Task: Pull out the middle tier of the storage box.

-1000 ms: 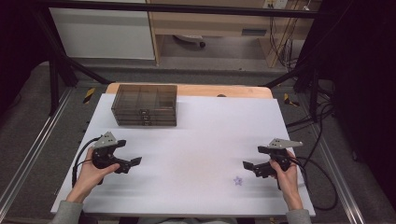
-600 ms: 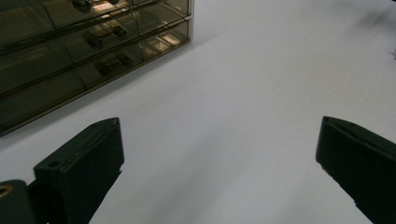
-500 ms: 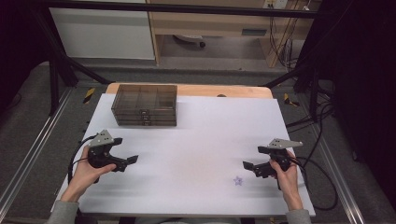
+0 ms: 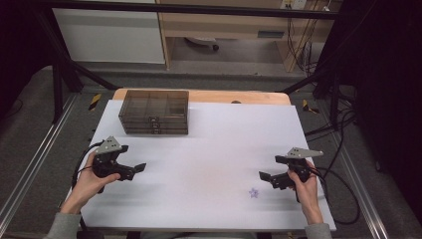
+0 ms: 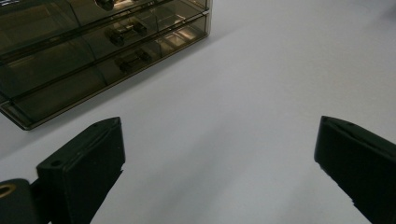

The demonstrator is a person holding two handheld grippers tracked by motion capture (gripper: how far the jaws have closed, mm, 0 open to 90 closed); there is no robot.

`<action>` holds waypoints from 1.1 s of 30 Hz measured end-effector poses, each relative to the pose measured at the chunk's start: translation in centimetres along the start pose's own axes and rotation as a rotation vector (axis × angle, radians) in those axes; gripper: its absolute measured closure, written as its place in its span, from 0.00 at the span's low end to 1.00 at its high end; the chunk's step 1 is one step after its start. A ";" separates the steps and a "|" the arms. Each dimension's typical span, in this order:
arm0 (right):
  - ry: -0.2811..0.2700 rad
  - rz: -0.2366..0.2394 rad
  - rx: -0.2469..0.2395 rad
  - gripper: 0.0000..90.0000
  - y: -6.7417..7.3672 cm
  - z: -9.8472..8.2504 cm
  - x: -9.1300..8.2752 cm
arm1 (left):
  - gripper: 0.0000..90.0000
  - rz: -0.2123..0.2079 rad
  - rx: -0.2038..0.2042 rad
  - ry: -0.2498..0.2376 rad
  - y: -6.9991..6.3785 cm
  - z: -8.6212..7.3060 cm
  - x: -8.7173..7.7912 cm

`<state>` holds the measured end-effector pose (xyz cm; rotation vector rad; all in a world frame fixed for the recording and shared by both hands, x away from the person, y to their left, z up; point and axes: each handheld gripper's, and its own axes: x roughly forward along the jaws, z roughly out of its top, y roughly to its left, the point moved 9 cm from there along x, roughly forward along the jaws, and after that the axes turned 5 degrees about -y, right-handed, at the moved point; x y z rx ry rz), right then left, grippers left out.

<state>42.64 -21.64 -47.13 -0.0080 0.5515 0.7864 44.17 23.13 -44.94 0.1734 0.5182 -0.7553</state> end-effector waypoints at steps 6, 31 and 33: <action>0.001 0.001 -0.001 0.01 0.0 0.0 0.0 | 0.02 -0.002 0.008 -0.008 0.1 0.6 0.0; 0.004 -0.004 -0.005 0.01 -0.1 -0.1 0.1 | 0.02 0.015 0.091 0.006 0.8 2.1 0.5; 0.007 -0.005 -0.006 0.01 -0.1 -0.1 0.1 | 0.02 0.017 0.101 0.008 0.9 2.2 0.7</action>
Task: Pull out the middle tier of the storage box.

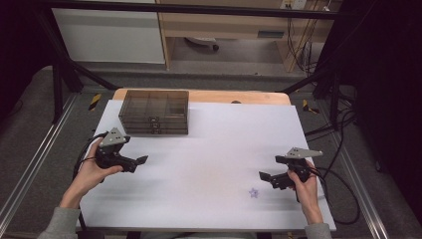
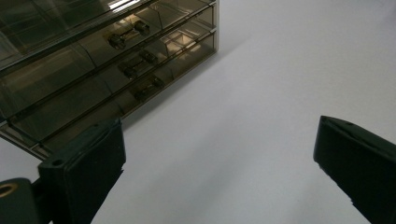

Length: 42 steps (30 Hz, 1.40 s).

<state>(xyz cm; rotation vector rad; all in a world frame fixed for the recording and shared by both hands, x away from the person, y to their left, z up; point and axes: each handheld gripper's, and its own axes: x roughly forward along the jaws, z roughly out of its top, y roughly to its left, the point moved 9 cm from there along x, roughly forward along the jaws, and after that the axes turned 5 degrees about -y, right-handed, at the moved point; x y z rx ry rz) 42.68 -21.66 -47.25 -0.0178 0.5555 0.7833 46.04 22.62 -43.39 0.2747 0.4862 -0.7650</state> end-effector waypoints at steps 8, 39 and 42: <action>0.003 0.001 -0.003 0.01 0.0 0.0 0.0 | 0.02 0.012 0.039 0.020 0.3 0.2 0.5; 0.003 0.002 -0.002 0.01 0.0 -0.1 0.1 | 0.02 0.076 0.267 0.111 1.3 1.7 2.7; 0.003 0.003 -0.003 0.01 0.0 -0.1 0.1 | 0.02 0.084 0.288 0.120 1.4 1.8 2.9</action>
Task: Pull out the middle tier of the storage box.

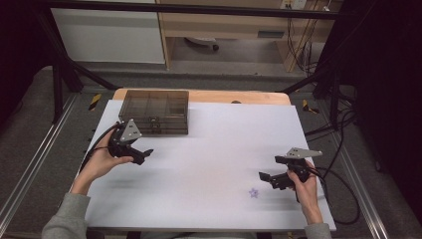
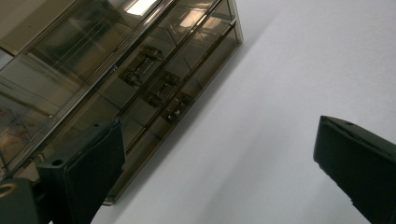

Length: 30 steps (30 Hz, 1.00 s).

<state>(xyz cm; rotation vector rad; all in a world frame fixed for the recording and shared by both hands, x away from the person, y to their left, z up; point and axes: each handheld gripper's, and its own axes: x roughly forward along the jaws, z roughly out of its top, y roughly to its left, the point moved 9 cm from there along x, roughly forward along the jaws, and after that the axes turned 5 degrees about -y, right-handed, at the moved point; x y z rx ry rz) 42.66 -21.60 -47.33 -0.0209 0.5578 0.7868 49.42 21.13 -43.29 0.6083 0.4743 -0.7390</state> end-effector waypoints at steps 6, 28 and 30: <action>0.003 -0.001 0.000 0.01 0.0 0.0 0.0 | 0.03 0.012 0.048 0.015 0.1 0.0 0.6; -0.001 0.000 0.000 0.01 0.0 0.0 0.0 | 0.07 0.064 0.223 0.062 0.9 -1.2 3.2; 0.000 -0.001 0.000 0.01 0.0 0.0 0.0 | 0.07 0.063 0.240 0.065 0.9 -1.3 3.3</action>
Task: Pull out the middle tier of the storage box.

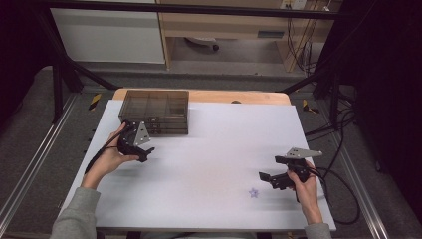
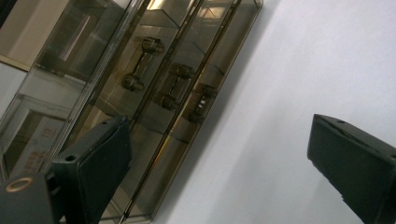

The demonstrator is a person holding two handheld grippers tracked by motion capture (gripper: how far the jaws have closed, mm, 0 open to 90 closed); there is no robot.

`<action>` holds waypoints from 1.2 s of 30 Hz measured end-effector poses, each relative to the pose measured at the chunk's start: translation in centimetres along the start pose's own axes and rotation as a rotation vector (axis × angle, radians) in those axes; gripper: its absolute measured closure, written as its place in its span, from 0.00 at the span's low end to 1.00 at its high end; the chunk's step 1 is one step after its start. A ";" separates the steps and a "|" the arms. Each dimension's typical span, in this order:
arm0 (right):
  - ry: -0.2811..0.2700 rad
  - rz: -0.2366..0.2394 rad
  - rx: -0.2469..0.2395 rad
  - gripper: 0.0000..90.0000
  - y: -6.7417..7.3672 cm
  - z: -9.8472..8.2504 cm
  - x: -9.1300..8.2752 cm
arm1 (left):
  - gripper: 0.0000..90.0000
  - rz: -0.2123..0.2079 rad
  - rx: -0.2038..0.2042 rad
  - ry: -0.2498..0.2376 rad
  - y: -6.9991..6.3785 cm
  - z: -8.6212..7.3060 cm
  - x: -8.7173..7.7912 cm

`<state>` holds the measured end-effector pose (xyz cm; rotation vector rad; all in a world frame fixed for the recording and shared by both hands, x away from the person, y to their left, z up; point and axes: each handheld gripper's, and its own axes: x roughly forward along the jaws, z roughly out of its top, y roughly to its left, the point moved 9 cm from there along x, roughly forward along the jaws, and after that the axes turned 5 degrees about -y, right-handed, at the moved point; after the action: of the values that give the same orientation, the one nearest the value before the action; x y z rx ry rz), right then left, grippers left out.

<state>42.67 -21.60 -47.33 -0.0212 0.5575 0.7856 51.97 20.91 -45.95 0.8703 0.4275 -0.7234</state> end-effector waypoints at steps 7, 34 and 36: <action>0.000 0.000 -0.001 0.01 0.0 0.0 0.0 | 0.07 0.006 0.059 0.004 -0.1 -0.1 0.7; 0.001 0.000 0.000 0.01 0.0 0.0 0.0 | 0.17 0.042 0.226 0.069 -0.2 -0.9 2.7; 0.001 0.000 0.000 0.01 0.0 0.0 0.0 | 0.17 0.048 0.246 0.076 -0.1 -0.9 2.7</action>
<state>42.65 -21.63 -47.31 -0.0219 0.5587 0.7859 53.75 20.55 -48.21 1.1387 0.3882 -0.7095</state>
